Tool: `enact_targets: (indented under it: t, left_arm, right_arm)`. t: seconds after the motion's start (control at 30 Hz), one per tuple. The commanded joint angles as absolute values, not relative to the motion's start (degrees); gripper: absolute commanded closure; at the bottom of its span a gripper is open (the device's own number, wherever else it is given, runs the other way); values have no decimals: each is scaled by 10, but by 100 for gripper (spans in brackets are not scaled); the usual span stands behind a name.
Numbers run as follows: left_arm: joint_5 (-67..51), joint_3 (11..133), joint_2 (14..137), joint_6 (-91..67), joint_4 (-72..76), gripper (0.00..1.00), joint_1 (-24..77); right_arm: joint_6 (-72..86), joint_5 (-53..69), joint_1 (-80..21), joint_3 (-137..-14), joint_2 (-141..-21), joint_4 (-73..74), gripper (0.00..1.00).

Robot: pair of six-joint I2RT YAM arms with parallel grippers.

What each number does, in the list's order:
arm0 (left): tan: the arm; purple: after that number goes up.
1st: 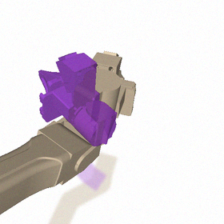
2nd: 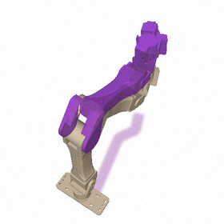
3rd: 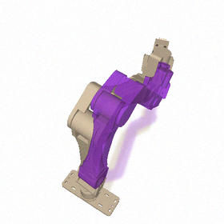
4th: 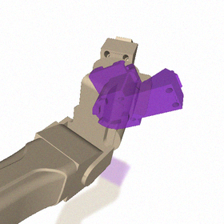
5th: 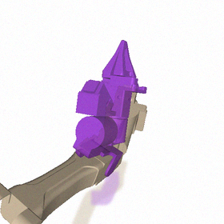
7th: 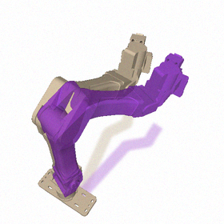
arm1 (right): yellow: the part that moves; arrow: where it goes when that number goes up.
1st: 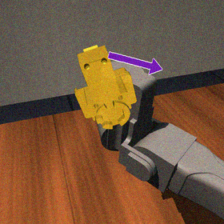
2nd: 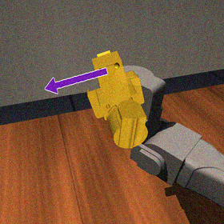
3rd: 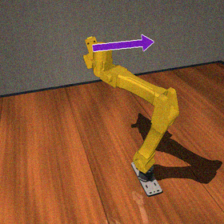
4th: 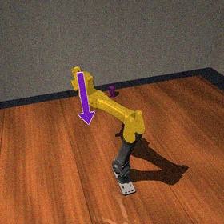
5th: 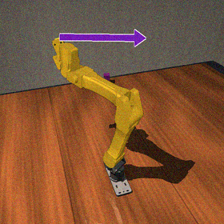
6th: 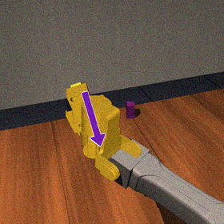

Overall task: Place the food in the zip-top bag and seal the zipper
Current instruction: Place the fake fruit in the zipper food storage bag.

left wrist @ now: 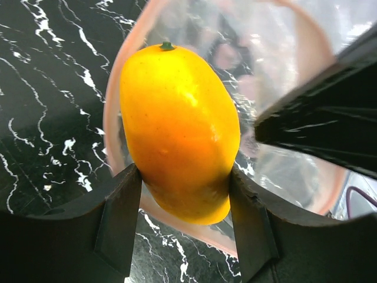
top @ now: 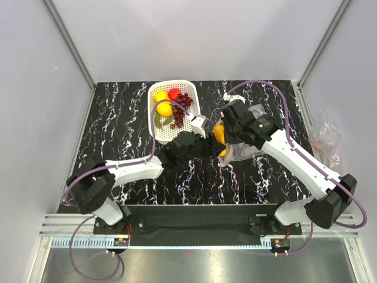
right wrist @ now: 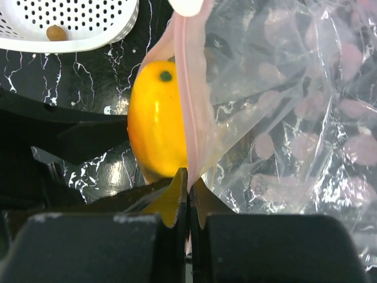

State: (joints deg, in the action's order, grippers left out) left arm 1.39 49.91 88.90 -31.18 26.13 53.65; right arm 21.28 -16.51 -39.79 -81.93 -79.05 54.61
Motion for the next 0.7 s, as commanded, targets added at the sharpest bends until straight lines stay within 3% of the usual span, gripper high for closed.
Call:
enact_targets:
  t: [0.0,0.2,0.33,0.37,0.5,0.67]
  left_arm:
    - [-18,528,892,-292,291,69,540]
    - [-35,538,896,-289,291,60,540]
    - [-25,559,903,-282,237,40,540]
    - [-25,560,903,-283,232,31,540]
    - [-24,562,897,-282,215,14,540]
    - [-26,570,888,-280,187,6,540]
  right_arm:
    - [222,-173,-396,-802,-763,504,100]
    - [234,-138,-394,-774,-752,488,100]
    - [243,-124,-393,-735,-730,467,100]
    - [245,-120,-391,-729,-726,460,100]
    - [257,-110,-384,-707,-711,451,100]
    - [262,-94,-363,-675,-693,432,100]
